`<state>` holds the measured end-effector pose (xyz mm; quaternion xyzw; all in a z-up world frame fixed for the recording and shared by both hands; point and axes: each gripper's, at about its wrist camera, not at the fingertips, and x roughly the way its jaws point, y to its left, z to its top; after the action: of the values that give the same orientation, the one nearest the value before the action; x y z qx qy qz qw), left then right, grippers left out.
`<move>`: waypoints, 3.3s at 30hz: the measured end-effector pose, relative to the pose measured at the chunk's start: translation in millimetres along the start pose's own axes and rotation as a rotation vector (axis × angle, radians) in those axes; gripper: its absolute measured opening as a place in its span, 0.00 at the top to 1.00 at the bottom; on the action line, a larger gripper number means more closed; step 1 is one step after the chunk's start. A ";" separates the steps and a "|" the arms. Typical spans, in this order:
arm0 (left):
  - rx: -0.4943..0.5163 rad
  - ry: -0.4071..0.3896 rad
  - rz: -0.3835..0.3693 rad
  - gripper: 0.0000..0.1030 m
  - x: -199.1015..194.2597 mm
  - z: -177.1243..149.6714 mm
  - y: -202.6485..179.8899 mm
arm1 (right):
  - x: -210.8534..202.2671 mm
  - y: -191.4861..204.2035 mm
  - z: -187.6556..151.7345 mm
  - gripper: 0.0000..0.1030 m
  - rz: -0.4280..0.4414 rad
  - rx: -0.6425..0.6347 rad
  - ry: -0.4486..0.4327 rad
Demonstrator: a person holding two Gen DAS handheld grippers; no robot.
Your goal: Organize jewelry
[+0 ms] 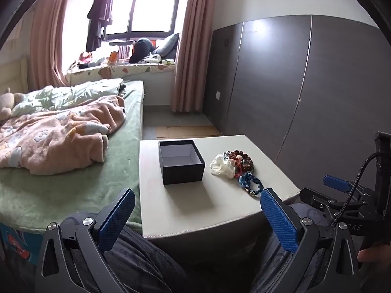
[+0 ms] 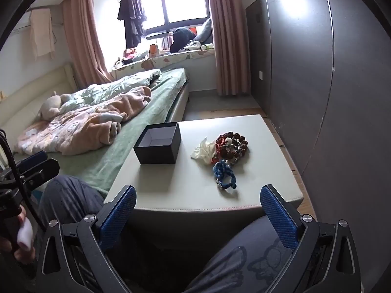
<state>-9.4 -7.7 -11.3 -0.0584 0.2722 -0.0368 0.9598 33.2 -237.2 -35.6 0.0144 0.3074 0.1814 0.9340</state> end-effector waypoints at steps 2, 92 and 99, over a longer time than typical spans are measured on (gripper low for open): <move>0.000 0.003 -0.015 0.01 0.3 -1.3 -0.2 | -0.8 0.8 -0.6 0.01 -0.001 -0.006 -0.004; 0.006 0.326 -0.184 0.21 161.3 22.8 -62.3 | 34.3 -99.8 2.9 0.02 -0.015 0.139 0.072; 0.017 0.410 -0.228 0.29 211.5 23.9 -91.4 | 57.6 -124.5 1.8 0.03 -0.010 0.180 0.096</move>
<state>179.2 -117.7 -88.6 -0.0722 0.4526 -0.1584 0.8745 118.2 -333.3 -84.2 0.0879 0.3671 0.1489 0.9140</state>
